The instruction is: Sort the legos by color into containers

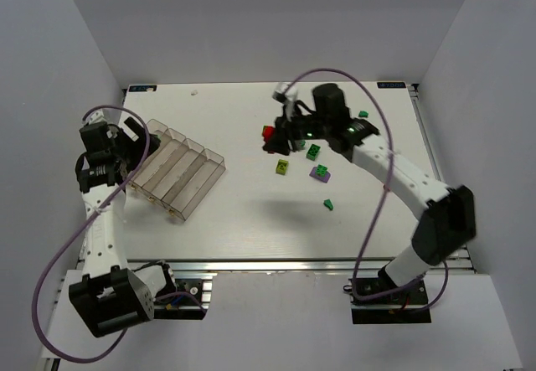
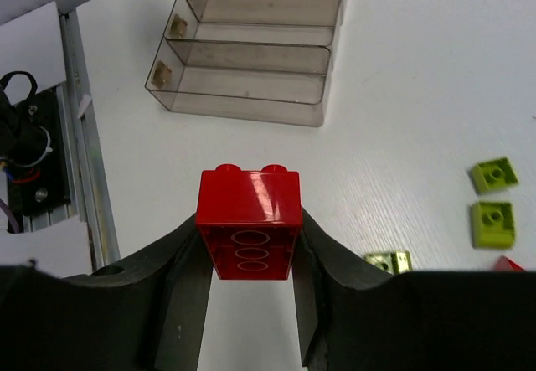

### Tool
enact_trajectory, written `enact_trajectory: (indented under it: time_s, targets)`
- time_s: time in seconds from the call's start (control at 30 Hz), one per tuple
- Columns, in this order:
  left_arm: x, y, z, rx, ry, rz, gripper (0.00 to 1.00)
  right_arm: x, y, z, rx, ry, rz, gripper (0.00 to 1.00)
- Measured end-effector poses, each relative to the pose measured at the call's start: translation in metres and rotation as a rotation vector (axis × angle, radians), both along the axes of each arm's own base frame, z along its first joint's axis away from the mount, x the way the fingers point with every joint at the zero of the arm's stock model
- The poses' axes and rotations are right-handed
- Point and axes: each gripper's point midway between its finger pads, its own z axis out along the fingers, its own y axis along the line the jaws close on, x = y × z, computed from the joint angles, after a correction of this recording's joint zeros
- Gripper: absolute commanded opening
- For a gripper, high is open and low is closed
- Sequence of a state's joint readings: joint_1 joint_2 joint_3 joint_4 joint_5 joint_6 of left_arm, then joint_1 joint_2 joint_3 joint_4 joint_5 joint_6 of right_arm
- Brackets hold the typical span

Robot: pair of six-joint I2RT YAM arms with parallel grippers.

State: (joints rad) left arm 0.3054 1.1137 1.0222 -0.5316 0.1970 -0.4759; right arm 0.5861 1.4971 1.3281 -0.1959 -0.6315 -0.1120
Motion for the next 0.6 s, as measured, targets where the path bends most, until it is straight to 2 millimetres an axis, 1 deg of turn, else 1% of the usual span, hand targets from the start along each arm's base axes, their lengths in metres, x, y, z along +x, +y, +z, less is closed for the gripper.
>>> enact_trajectory:
  time_s: [0.07,0.2,0.3,0.4,0.5,0.6]
  targets:
    - [-0.008,-0.008,0.001,-0.008,-0.005,-0.022,0.98,0.007,0.030,-0.008,-0.042,0.048,0.030,0.00]
    - [-0.023,-0.020,0.002,-0.030,-0.022,-0.033,0.98,0.027,0.099,-0.024,-0.099,0.096,0.092,0.00]
    - [-0.033,-0.025,0.003,-0.053,-0.023,-0.021,0.98,0.037,0.148,-0.046,-0.125,0.100,0.128,0.00]
    - [-0.039,-0.025,0.006,-0.074,-0.025,0.008,0.98,0.040,0.185,-0.068,-0.122,0.106,0.151,0.00]
    - [-0.044,-0.023,0.010,-0.088,-0.016,0.046,0.98,0.033,0.212,-0.093,-0.110,0.117,0.167,0.00]
    - [-0.047,-0.019,0.022,-0.084,-0.024,0.080,0.98,0.033,0.240,-0.103,-0.051,0.088,0.163,0.00]
